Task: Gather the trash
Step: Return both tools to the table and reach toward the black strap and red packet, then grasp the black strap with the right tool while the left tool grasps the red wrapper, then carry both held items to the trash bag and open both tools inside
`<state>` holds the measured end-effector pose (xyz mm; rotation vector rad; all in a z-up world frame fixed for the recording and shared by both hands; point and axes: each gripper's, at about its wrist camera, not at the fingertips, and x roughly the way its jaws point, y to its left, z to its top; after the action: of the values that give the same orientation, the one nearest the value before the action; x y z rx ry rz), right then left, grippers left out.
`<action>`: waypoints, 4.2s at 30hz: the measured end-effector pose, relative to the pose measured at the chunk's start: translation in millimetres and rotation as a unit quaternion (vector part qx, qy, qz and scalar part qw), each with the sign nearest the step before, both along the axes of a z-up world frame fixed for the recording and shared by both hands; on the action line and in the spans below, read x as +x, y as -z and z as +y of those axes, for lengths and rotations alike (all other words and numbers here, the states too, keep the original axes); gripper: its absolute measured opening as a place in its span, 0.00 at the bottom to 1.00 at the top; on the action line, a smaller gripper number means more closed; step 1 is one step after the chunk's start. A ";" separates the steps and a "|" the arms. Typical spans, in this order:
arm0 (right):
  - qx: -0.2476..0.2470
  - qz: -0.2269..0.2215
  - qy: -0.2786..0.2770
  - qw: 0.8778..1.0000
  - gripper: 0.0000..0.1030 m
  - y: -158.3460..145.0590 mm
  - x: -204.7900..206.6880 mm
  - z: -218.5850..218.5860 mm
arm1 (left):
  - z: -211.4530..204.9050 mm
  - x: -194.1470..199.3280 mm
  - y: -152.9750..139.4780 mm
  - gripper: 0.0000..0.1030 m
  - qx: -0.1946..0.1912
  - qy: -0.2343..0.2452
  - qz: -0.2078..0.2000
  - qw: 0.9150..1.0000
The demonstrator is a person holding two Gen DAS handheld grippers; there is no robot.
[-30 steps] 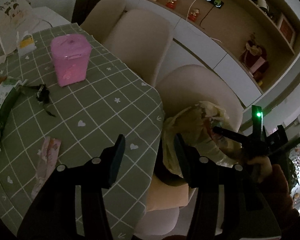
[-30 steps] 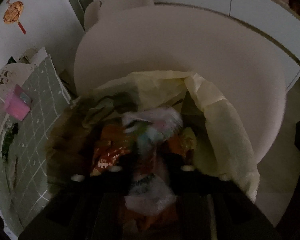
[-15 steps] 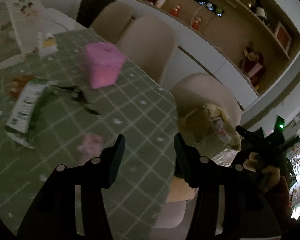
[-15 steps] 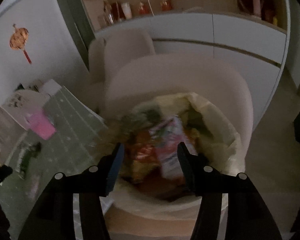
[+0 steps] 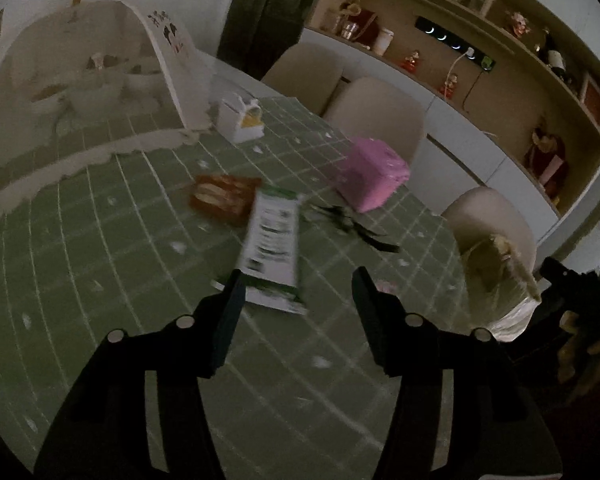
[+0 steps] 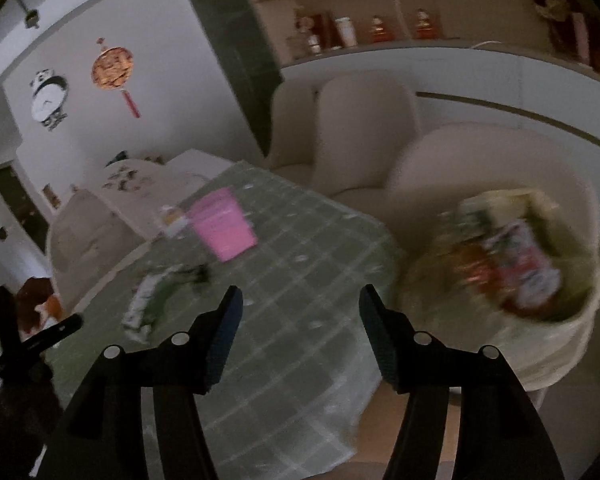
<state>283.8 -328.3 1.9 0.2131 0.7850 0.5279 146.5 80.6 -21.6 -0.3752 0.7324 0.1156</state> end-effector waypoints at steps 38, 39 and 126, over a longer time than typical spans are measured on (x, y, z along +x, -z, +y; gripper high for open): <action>-0.140 -0.031 -0.238 0.960 0.56 74.4 81.9 224.8 | 82.6 102.2 76.0 0.10 -0.120 0.055 0.121 0.984; -0.148 -0.036 -0.245 0.958 0.56 78.6 90.8 228.9 | 82.8 97.7 75.1 0.11 -0.117 0.054 0.122 0.984; -0.081 -0.090 0.141 0.983 0.32 -14.0 -17.5 -198.5 | -348.6 191.5 -58.9 0.03 -0.092 0.317 -0.035 0.943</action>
<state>266.3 -526.7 15.9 0.1214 0.6044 0.2094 338.0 -268.0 37.3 -0.3020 0.7657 -0.5764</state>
